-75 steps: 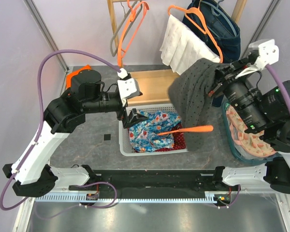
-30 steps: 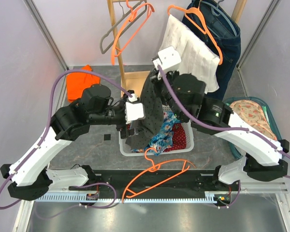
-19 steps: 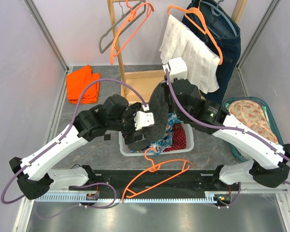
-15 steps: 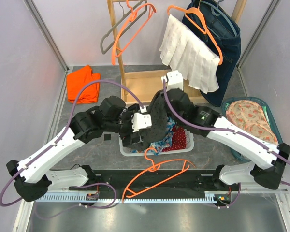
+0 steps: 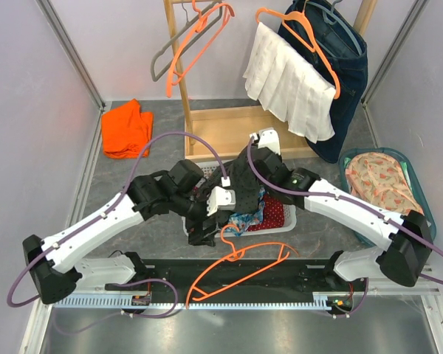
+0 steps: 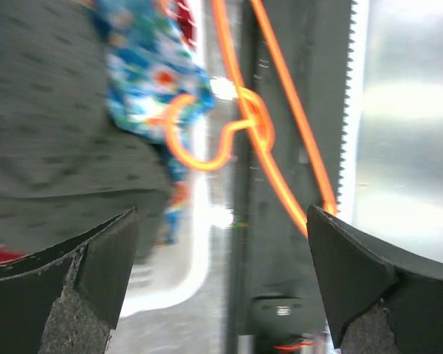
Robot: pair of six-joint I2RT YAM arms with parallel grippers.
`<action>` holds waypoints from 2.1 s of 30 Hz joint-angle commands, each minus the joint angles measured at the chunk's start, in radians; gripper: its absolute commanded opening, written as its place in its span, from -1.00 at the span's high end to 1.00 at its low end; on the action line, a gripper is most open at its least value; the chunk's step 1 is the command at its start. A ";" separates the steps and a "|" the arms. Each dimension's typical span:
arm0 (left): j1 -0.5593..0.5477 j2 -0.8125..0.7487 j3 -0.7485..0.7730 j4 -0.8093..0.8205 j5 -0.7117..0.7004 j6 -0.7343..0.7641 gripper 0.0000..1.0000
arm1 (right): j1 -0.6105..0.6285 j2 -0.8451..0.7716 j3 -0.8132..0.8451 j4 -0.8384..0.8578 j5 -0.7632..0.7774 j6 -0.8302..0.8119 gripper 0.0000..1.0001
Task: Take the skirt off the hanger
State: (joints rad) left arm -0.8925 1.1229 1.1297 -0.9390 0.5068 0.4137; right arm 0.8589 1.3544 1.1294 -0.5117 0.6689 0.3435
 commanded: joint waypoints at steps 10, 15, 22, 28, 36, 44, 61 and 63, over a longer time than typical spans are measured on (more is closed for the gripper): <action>-0.002 0.116 -0.047 0.166 0.139 -0.239 -0.99 | -0.009 -0.069 -0.272 0.127 -0.086 0.143 1.00; -0.002 0.175 -0.065 0.198 0.138 -0.262 -0.99 | -0.009 -0.095 -0.302 0.139 -0.080 0.149 1.00; -0.002 0.235 -0.084 0.244 0.049 -0.273 -0.94 | -0.014 -0.095 -0.348 0.171 -0.083 0.160 1.00; -0.002 0.270 -0.084 0.272 0.018 -0.259 -0.85 | -0.017 -0.100 -0.364 0.188 -0.103 0.161 1.00; 0.000 0.287 -0.096 0.295 0.018 -0.234 0.54 | -0.021 -0.115 -0.358 0.191 -0.111 0.155 1.00; 0.000 0.284 0.114 0.125 0.016 -0.193 0.96 | -0.020 -0.075 -0.356 0.190 -0.130 0.160 1.00; -0.005 0.333 0.789 -0.434 0.104 0.097 0.96 | -0.029 -0.107 -0.359 0.124 -0.199 0.150 1.00; -0.006 0.313 0.773 -0.446 0.049 0.118 0.97 | -0.037 -0.136 -0.355 0.127 -0.230 0.161 1.00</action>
State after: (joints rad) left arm -0.8944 1.4700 1.9003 -1.2602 0.5827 0.4000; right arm 0.8314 1.2964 0.7715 -0.3325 0.5018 0.4934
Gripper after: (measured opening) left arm 0.051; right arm 0.014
